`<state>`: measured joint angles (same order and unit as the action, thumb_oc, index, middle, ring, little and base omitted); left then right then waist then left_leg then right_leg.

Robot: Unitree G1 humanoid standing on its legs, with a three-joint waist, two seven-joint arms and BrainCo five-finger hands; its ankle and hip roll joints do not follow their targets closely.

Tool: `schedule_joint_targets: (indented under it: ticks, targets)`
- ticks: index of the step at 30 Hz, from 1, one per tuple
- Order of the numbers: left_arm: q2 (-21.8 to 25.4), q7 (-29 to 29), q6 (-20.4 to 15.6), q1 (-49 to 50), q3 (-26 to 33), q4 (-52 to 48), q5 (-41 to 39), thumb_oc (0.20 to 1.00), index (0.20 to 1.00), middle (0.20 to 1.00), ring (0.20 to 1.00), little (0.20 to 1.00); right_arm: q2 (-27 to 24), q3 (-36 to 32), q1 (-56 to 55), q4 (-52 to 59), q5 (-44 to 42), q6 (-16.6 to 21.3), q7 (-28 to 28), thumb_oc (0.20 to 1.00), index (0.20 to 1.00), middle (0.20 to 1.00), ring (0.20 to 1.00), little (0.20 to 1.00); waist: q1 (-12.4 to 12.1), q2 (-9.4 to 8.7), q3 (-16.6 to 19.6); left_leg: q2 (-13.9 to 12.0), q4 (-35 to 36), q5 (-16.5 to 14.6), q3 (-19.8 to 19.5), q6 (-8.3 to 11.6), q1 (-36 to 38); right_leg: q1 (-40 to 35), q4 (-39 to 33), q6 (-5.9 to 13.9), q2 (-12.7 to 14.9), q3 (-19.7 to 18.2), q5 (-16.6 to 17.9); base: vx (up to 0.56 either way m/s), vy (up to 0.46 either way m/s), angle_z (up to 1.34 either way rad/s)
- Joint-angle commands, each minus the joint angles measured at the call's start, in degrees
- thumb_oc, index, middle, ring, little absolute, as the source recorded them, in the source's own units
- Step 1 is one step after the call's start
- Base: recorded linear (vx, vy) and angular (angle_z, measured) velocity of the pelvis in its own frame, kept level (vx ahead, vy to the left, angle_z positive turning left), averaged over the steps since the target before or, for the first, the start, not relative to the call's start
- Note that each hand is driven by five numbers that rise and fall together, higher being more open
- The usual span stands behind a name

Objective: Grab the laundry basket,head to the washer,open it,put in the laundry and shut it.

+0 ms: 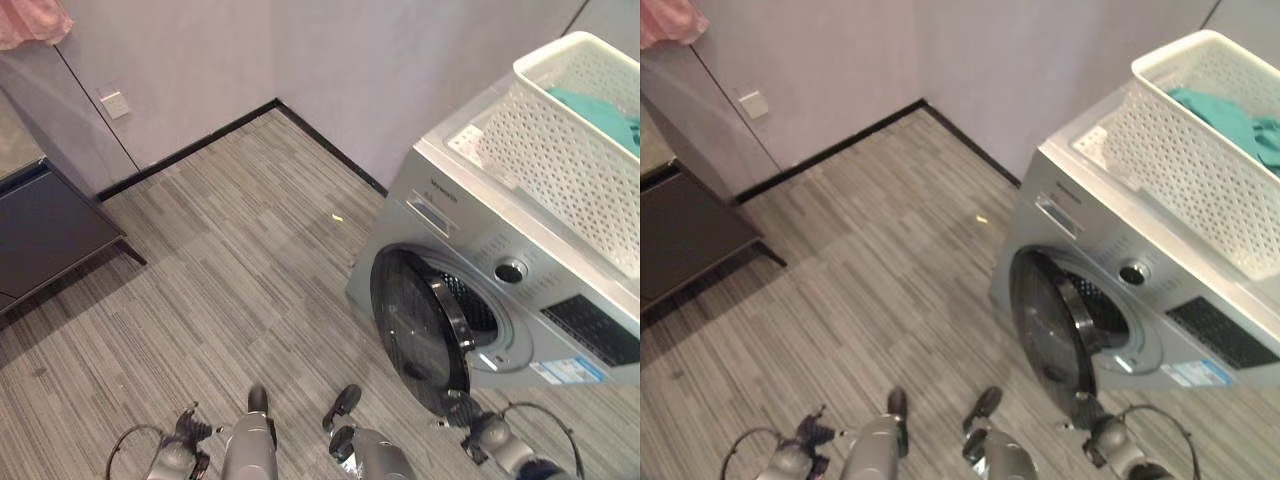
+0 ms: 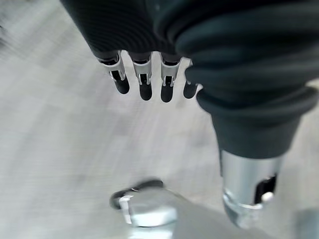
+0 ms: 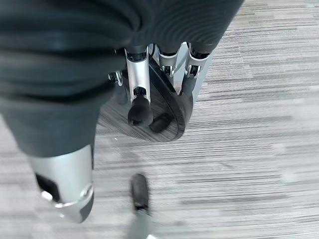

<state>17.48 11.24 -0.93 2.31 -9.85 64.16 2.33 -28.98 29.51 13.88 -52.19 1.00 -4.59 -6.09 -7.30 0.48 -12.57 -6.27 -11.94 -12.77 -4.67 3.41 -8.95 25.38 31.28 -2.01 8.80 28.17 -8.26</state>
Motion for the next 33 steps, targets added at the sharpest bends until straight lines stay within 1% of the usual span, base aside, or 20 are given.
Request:
schedule_joint_targets:
  ticks: [1,2,3,4,5,6,7,8,9,10,11,12,16,18,19,23,25,29,32,33]
  targets:
    - [1.19,0.26,-1.1,-3.35,-4.19,2.97,1.62,1.0,1.0,1.0,1.0,1.0,13.62,2.88,8.59,1.56,-1.81,7.28,4.82,1.0,1.0,1.0,1.0,1.0,-1.6,1.2,-2.99,6.21,-2.21,5.08,-2.55,0.27,-4.19,-17.64,-27.0,8.13,3.63,-2.59,7.45,-0.01,0.49,0.39]
    - [1.04,0.39,-1.14,-3.5,-5.27,2.82,2.85,1.0,1.0,1.0,1.0,1.0,12.97,3.02,9.21,1.67,-1.29,7.29,4.65,1.0,1.0,1.0,1.0,1.0,-1.65,1.33,-3.21,7.21,-2.58,4.37,-1.76,-0.36,-4.39,-16.69,-28.03,9.2,4.72,-4.25,9.76,-0.19,0.619,0.22]
    - [1.4,0.67,-1.58,-3.84,-7.15,1.97,5.76,1.0,1.0,1.0,1.0,1.0,12.6,2.55,10.32,1.5,-1.05,7.25,3.94,1.0,1.0,1.0,1.0,1.0,-0.63,1.18,-3.67,8.98,-2.05,5.65,0.84,-1.27,-5.53,-14.47,-30.37,9.9,7.15,-6.25,13.63,-0.19,0.609,-0.22]
    - [1.59,0.33,-1.88,-3.96,-8.46,1.24,6.95,1.0,1.0,1.0,1.0,1.0,12.43,2.27,10.66,1.36,-1.02,7.19,3.75,1.0,1.0,1.0,1.0,1.0,-0.58,1.14,-3.6,9.58,-1.35,5.56,2.23,-1.61,-5.5,-13.73,-32.23,10.77,8.15,-7.51,15.56,-0.15,0.447,-0.78]
    - [1.59,0.33,-1.87,-3.96,-8.48,1.24,6.95,1.0,1.0,1.0,1.0,1.0,12.43,2.25,10.65,1.37,-1.02,7.19,3.75,1.0,1.0,1.0,1.0,1.0,-0.71,1.11,-3.6,9.59,-1.3,5.57,2.35,-1.63,-5.47,-13.71,-32.31,10.79,8.14,-7.63,15.65,-0.01,0.284,-1.03]
    - [2.13,0.67,-2.24,-4.35,-9.11,-0.66,7.33,1.0,1.0,1.0,1.0,1.0,12.5,1.72,11.18,1.24,-0.84,7.21,3.16,1.0,1.0,1.0,1.0,1.0,-0.16,1.4,-3.65,10.18,-1.08,5.12,2.9,-2.24,-5.59,-12.8,-33.16,11.56,9.24,-9.45,16.86,-0.03,0.207,-1.28]
    - [2.26,0.97,-2.39,-4.82,-8.76,-0.65,6.94,1.0,1.0,1.0,1.0,1.0,12.64,1.65,11.75,1.19,-0.6,7.07,3.13,1.0,1.0,1.0,1.0,1.0,0.24,1.59,-3.88,10.09,-1.97,5.12,3.02,-2.6,-6.41,-11.91,-32.19,11.48,9.28,-11.96,16.19,-0.07,0.269,-1.12]
    - [2.53,0.97,-2.39,-5.35,-9.06,-1.54,6.66,1.0,1.0,1.0,1.0,1.0,12.85,1.44,12.29,0.96,-0.61,7.05,2.86,1.0,1.0,1.0,1.0,1.0,0.39,1.67,-4.1,10.16,-2.64,5.06,3.25,-3.22,-7.11,-11.21,-30.43,11.01,8.13,-14.45,14.69,-0.1,0.203,-0.68]
    - [2.82,1.47,-2.39,-5.95,-9.06,-2.29,6.52,1.0,1.0,1.0,1.0,1.0,13.33,1.36,12.95,0.29,-0.78,7.05,2.7,1.0,1.0,1.0,1.0,1.0,0.41,1.8,-4.03,10.39,-2.27,5.51,3.4,-3.99,-7.42,-10.94,-27.77,10.38,5.98,-16.27,12.55,-0.11,0.205,-0.27]
    - [2.94,1.95,-2.39,-6.34,-9.15,-2.64,6.66,1.0,1.0,1.0,1.0,1.0,13.71,1.15,13.19,-0.52,-0.84,7.09,2.43,1.0,1.0,1.0,1.0,1.0,0.11,1.55,-3.71,10.58,-1.51,6.15,3.68,-4.39,-7.67,-11.28,-26.7,9.85,4.53,-16.33,11.08,-0.08,0.19,-0.1]
    - [3.04,2.1,-2.52,-6.56,-9.74,-3.28,7.03,1.0,1.0,1.0,1.0,1.0,14.36,1.41,13.37,-1.76,-0.72,7.31,1.89,1.0,1.0,1.0,1.0,1.0,-0.85,1.31,-3.18,10.69,-0.15,6.55,3.98,-4.52,-7.05,-12.69,-25.56,9.28,2.39,-14.93,9.0,-0.04,0.158,-0.24]
    - [3.34,1.41,-2.82,-5.47,-10.61,-5.68,7.54,1.0,1.0,1.0,1.0,1.0,15.53,2.14,14.15,-2.54,-1.06,7.58,1.75,1.0,1.0,1.0,1.0,1.0,-1.82,0.92,-2.41,11.38,2.15,7.69,3.86,-4.47,-6.49,-13.46,-27.16,9.07,1.04,-13.53,8.97,0.0,0.095,-0.36]
    - [3.02,1.67,-2.79,-5.11,-10.8,-5.03,7.27,1.0,1.0,1.0,1.0,1.0,18.05,3.24,15.4,-4.77,-1.33,7.84,1.87,1.0,1.0,1.0,1.0,1.0,-3.29,0.55,-2.26,11.15,2.09,8.09,3.46,-4.5,-5.95,-15.51,-28.77,8.92,0.45,-13.9,8.86,0.0,0.018,-0.11]
    - [2.75,2.05,-2.85,-4.48,-12.33,-4.97,8.69,1.0,1.0,1.0,1.0,1.0,20.47,4.59,17.49,-6.64,-2.87,8.29,1.44,1.0,1.0,1.0,1.0,1.0,-5.14,0.26,-1.73,11.32,2.27,7.92,2.6,-4.36,-5.59,-16.49,-30.13,9.37,0.99,-12.3,9.42,-0.02,-0.01,0.08]
    - [2.75,2.05,-2.85,-4.48,-12.33,-4.97,8.69,1.0,1.0,1.0,1.0,1.0,20.48,4.59,17.5,-6.66,-2.87,8.3,1.44,1.0,1.0,1.0,1.0,1.0,-5.11,0.27,-1.72,11.32,2.24,7.91,2.58,-4.36,-5.62,-16.49,-30.14,9.37,0.99,-12.27,9.42,-0.03,-0.006,0.22]
    - [3.24,1.74,-3.11,-3.18,-12.07,-5.83,8.5,1.0,1.0,1.0,1.0,1.0,22.24,6.24,19.96,-5.18,-6.31,9.97,2.27,1.0,1.0,1.0,1.0,1.0,-6.81,1.01,-1.54,11.81,1.19,7.63,1.88,-4.28,-6.27,-16.89,-31.24,9.49,1.63,-10.9,10.03,-0.01,-0.006,0.42]
    - [3.34,1.97,-2.89,-2.67,-11.44,-3.97,8.77,1.0,1.0,1.0,1.0,1.0,22.83,8.17,20.83,-2.83,-6.3,10.44,2.81,1.0,1.0,1.0,1.0,1.0,-7.15,0.98,-1.5,11.7,1.23,7.57,1.96,-4.24,-6.01,-17.07,-31.72,9.58,1.63,-11.05,10.42,-0.01,-0.004,0.19]
    - [2.4,3.22,-1.72,-2.35,-9.45,1.83,9.79,1.0,1.0,1.0,1.0,1.0,22.41,10.56,18.28,2.87,-7.17,10.92,4.66,1.0,1.0,1.0,1.0,1.0,-6.14,-0.27,-1.07,10.64,2.44,7.9,3.23,-4.17,-4.69,-17.77,-32.2,9.53,1.13,-12.11,10.68,0.0,-0.013,0.01]
    - [2.22,3.03,-1.25,-2.07,-8.37,2.85,10.53,1.0,1.0,1.0,1.0,1.0,19.07,9.82,13.92,3.86,-7.25,10.95,6.24,1.0,1.0,1.0,1.0,1.0,-5.04,-1.23,0.26,10.32,3.71,8.34,3.45,-4.14,-3.35,-18.53,-32.33,9.51,0.89,-12.31,10.44,0.04,-0.044,-0.17]
    - [2.08,2.89,-1.18,-2.08,-7.81,3.22,10.63,1.0,1.0,1.0,1.0,1.0,17.29,7.98,11.6,2.69,-6.93,10.84,6.09,1.0,1.0,1.0,1.0,1.0,-4.49,-1.37,0.7,10.14,4.18,8.41,3.6,-4.12,-2.55,-18.97,-32.22,9.47,0.64,-12.42,10.2,0.06,-0.039,-0.25]
